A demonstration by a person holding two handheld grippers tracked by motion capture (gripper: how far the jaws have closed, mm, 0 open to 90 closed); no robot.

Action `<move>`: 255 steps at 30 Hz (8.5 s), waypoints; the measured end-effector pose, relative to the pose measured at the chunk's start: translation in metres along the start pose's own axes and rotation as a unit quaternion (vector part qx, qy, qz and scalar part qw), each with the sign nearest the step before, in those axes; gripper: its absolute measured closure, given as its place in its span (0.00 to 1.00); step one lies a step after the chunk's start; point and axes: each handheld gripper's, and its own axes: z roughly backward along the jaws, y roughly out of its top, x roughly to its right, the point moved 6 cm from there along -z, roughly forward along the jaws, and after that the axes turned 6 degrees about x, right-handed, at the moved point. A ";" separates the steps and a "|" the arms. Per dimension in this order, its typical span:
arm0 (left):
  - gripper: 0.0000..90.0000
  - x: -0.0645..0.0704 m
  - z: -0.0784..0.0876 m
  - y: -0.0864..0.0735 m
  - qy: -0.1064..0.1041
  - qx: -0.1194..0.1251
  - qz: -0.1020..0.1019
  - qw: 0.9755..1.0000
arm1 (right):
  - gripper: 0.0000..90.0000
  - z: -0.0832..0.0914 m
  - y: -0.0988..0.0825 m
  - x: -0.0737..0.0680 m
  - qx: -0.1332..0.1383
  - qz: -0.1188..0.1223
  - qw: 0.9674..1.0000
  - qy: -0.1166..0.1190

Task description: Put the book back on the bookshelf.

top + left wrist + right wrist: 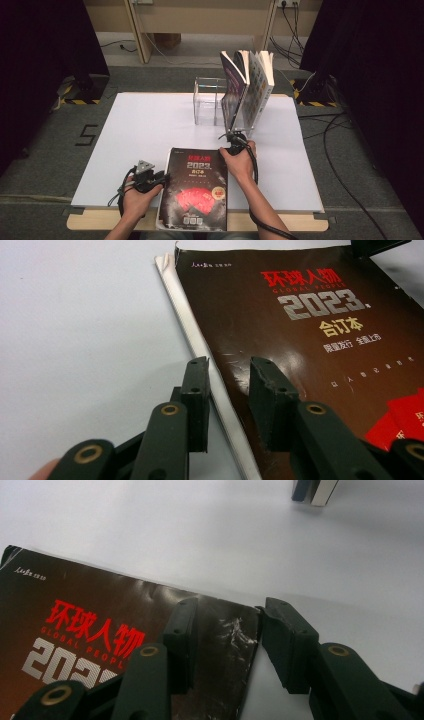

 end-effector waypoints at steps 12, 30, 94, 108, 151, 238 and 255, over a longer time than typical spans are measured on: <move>0.77 0.001 0.000 0.000 0.001 -0.001 -0.004 1.000 | 0.67 -0.003 0.000 0.000 0.012 0.003 1.000 -0.005; 0.77 0.001 -0.001 0.000 0.004 -0.003 -0.005 1.000 | 0.81 0.001 -0.003 0.010 0.011 -0.051 0.998 0.045; 0.78 0.002 -0.001 0.000 0.007 -0.001 -0.006 1.000 | 0.78 0.023 -0.016 0.001 -0.042 -0.138 0.985 0.097; 0.78 0.002 0.000 0.000 0.007 -0.001 -0.006 1.000 | 0.95 0.028 -0.013 0.000 -0.042 -0.129 0.984 0.115; 0.38 -0.001 0.030 0.046 -0.010 0.149 0.018 0.989 | 0.98 0.158 0.110 -0.068 0.241 -0.001 0.963 0.119; 0.62 0.157 -0.031 0.206 -0.054 0.173 -0.117 0.976 | 0.98 0.162 0.148 -0.085 0.322 0.021 0.946 0.027; 0.96 0.131 -0.025 0.197 -0.009 0.193 -0.087 0.977 | 0.93 0.154 0.148 -0.102 0.318 0.067 0.944 0.062</move>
